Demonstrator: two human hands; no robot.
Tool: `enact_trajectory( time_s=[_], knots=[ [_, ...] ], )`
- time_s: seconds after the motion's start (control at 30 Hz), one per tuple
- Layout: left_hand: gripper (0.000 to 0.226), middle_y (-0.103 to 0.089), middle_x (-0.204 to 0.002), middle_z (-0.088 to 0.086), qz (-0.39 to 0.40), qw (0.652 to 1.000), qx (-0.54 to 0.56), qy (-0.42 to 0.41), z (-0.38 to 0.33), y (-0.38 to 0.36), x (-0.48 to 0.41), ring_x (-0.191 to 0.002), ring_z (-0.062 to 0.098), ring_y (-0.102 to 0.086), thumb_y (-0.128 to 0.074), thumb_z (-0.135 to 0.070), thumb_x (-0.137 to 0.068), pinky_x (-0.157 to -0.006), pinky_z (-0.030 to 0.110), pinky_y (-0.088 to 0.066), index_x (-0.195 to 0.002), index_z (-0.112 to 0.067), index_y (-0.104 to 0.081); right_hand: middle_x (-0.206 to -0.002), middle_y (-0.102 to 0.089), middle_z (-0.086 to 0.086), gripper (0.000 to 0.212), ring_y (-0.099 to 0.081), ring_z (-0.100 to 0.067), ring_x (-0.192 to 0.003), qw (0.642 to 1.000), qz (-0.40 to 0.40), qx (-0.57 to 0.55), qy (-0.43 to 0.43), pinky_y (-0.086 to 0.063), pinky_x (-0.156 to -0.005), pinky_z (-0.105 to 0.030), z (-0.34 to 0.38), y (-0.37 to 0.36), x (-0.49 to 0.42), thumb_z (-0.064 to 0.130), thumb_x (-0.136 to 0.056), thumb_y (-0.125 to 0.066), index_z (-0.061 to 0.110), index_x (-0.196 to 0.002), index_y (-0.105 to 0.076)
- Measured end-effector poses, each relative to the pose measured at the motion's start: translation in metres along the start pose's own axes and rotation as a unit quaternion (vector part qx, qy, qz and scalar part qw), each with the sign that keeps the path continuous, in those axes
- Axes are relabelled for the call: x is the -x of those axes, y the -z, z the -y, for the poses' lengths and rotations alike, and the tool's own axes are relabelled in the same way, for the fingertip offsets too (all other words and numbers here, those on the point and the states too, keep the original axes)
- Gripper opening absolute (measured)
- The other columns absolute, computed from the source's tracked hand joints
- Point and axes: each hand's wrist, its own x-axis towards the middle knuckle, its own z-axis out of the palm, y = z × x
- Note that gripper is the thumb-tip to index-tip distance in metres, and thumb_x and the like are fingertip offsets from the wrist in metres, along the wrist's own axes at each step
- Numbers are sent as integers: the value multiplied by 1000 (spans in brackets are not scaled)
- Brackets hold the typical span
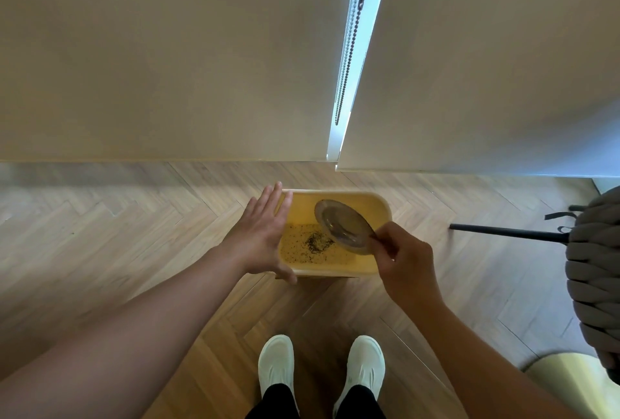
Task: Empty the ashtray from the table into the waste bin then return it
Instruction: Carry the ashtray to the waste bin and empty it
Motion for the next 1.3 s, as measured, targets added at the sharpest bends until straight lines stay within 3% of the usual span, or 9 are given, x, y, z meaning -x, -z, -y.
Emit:
enact_trajectory(
  time_s=[0.07, 0.13, 0.23, 0.37, 0.5, 0.83, 1.03, 1.23, 1.3],
  knots=[
    [137, 16, -162, 4, -24, 998, 50, -1, -5, 0, 1, -148, 22, 18, -78, -67, -58, -122, 41, 1, -154, -19, 8, -70, -68, 16, 16, -68, 0, -73, 998, 6, -36, -54, -49, -60, -6, 2, 1, -4, 15, -88, -71, 27, -82, -63],
    [116, -5, -164, 0, -52, 992, 111, -2, -10, 0, 4, -150, 22, -4, -77, -59, -68, -121, 43, -15, -154, -23, -8, -67, -72, 13, 21, -71, -4, -67, 988, 13, -94, -119, -55, -64, -17, 5, 3, -8, 17, -88, -71, 32, -78, -61],
    [94, -37, -150, -8, -74, 978, 196, -6, -17, 0, 7, -132, 17, -43, -78, -48, -74, -104, 39, -44, -148, -32, -23, -71, -76, 3, 13, -75, -15, -66, 955, 26, -214, -204, -59, -59, -21, 11, 5, -12, 15, -89, -69, 25, -82, -65],
    [105, -49, -122, -15, -68, 959, 274, -10, -24, -2, 10, -102, 9, -58, -85, -47, -65, -84, 34, -57, -145, -43, -17, -80, -78, 0, 4, -76, -19, -73, 919, 59, -289, -261, -61, -63, -27, 19, 4, -13, 14, -92, -65, 17, -94, -65],
    [124, -42, -107, -31, -74, 942, 326, -15, -23, -7, 15, -84, 3, -55, -86, -58, -49, -66, 15, -48, -144, -50, -8, -82, -77, -13, 10, -75, -24, -71, 893, 113, -331, -284, -62, -68, -35, 21, 4, -11, 14, -93, -63, 7, -100, -64],
    [119, -56, -110, -23, -85, 935, 344, -3, -11, -11, 25, -95, 7, -58, -90, -60, -37, -82, 27, -53, -137, -48, -27, -73, -76, -14, 17, -74, -27, -64, 925, 149, -248, -248, -64, -65, -38, 33, -1, -10, 12, -92, -66, 2, -105, -62],
    [119, -53, -115, -23, -76, 939, 334, -7, -8, -5, 27, -108, 7, -56, -91, -56, -40, -92, 32, -54, -138, -47, -26, -76, -76, -9, 72, -73, -25, -62, 946, 234, -177, -137, -60, -60, -30, 32, 1, -18, 18, -91, -68, 32, -149, -28],
    [120, -55, -122, -15, -74, 945, 318, -7, -7, -4, 30, -111, 12, -55, -93, -51, -42, -94, 35, -53, -142, -41, -27, -105, -57, 22, 98, -64, 9, -75, 957, 279, -75, 12, -51, -67, -7, 27, -1, -19, 33, -68, -88, 49, -138, -22],
    [120, -56, -121, -14, -74, 946, 315, -5, -8, -4, 32, -107, 12, -56, -93, -51, -42, -90, 32, -53, -142, -40, -27, -111, -53, 22, 109, -63, 9, -82, 957, 285, -43, 23, -48, -71, -2, 24, -5, -17, 31, -63, -91, 44, -143, -18]
  ],
)
